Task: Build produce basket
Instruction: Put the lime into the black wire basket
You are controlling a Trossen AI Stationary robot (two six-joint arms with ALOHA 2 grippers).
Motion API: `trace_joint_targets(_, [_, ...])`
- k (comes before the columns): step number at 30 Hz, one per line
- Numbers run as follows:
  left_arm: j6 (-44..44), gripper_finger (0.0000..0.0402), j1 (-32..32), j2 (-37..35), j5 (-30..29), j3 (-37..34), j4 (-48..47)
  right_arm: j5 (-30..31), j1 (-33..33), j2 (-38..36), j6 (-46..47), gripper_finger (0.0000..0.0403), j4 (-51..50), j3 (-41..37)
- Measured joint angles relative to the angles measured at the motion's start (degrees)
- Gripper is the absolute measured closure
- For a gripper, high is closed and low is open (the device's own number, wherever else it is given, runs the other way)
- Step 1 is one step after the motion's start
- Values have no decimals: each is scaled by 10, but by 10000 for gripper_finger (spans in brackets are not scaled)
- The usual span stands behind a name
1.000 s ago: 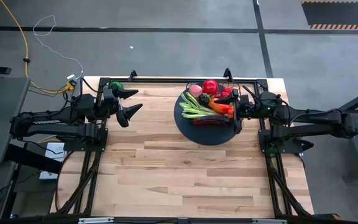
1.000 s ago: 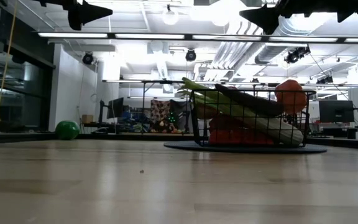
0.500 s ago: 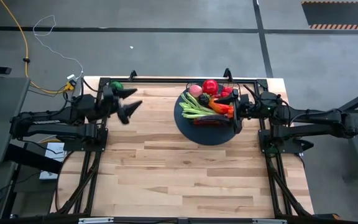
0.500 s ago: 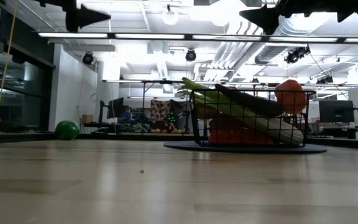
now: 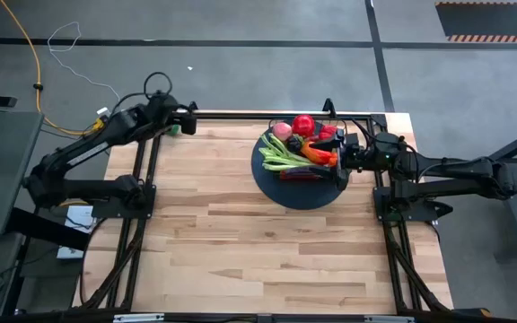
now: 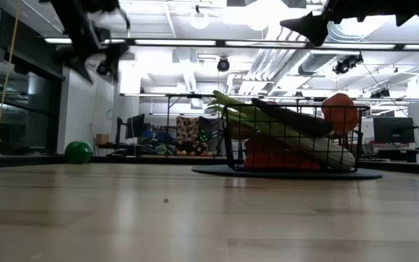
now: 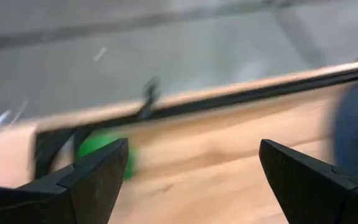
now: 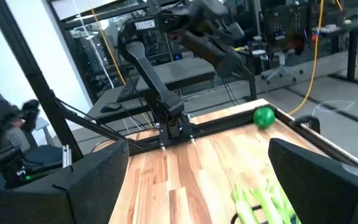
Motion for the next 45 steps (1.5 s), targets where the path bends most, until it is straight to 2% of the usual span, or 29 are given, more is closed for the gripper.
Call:
trace_joint_targets(2, [-12,51,39,34,-2,-5,-18,5,0,0,14,27,-6,0])
trace_joint_targets(4, [-13,51,44,56,-25,-5,-9,5,0,0,27,27,-7,0])
trace_joint_targets(7, [-61,51,32,99,-76,-3,9,5,0,0,40,27,-9,0])
trace_joint_targets(10, [-165,51,28,123,-94,-4,15,6,0,0,41,27,-11,0])
trace_joint_targets(12, [-234,51,29,140,-83,-10,20,6,0,0,41,27,-11,0])
trace_joint_targets(14, [-276,51,23,155,-89,-23,11,6,0,0,41,27,-11,0])
trace_joint_targets(21, [-470,51,-16,171,-184,-68,-17,6,0,0,41,27,-19,0])
trace_joint_targets(27, [-592,51,-1,202,-196,-119,-1,6,0,0,41,27,-34,0])
trace_joint_targets(29, [-599,51,13,216,-194,-124,20,6,0,0,41,27,-39,0])
trace_joint_targets(36, [-527,51,63,281,-195,-125,157,6,0,0,43,27,-47,0])
trace_joint_targets(45, [-625,51,66,332,-275,-106,121,6,0,0,71,27,-50,0])
